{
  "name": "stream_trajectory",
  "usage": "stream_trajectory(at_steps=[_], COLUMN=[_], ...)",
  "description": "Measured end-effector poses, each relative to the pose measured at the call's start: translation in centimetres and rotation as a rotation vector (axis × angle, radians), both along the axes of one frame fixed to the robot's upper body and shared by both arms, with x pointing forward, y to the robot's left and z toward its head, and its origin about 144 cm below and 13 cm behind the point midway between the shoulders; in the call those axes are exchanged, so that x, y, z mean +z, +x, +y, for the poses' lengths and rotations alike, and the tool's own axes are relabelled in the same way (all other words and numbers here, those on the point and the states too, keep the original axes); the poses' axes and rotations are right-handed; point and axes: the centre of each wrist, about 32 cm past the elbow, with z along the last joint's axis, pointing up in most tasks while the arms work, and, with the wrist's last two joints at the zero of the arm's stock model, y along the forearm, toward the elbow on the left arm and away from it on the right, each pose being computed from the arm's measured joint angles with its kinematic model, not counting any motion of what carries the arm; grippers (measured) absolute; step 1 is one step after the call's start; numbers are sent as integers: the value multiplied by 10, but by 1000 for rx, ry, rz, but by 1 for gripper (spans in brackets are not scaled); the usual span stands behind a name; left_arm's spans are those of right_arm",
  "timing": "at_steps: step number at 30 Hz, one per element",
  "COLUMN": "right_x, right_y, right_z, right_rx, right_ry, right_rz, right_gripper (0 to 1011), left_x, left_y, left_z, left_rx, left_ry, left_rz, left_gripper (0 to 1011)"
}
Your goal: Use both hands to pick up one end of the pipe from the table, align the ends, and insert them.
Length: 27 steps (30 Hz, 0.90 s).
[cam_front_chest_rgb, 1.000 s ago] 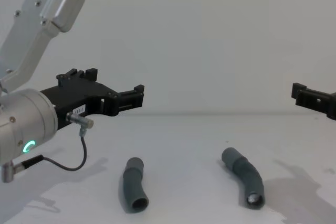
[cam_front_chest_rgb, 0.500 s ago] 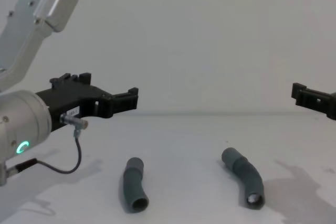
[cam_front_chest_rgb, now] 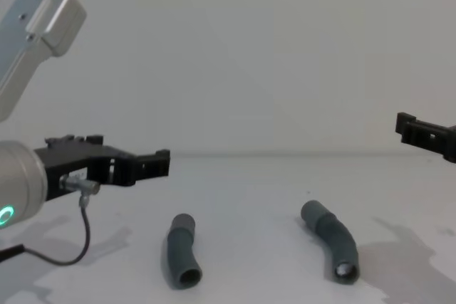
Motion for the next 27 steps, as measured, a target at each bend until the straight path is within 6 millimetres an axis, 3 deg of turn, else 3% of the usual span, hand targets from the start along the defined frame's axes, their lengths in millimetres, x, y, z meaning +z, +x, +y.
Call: stream_trajectory(at_steps=[13, 27], right_x=[0, 0], right_y=[0, 0], right_z=[0, 0], right_rx=[0, 0], right_ry=[0, 0], right_rz=[0, 0], right_gripper=[1004, 1004], left_x=[14, 26], left_y=[-18, -8], left_z=[-3, -15], left_rx=[-3, -64], left_ry=[63, 129], left_rz=[183, 266], left_gripper=[1001, 1001])
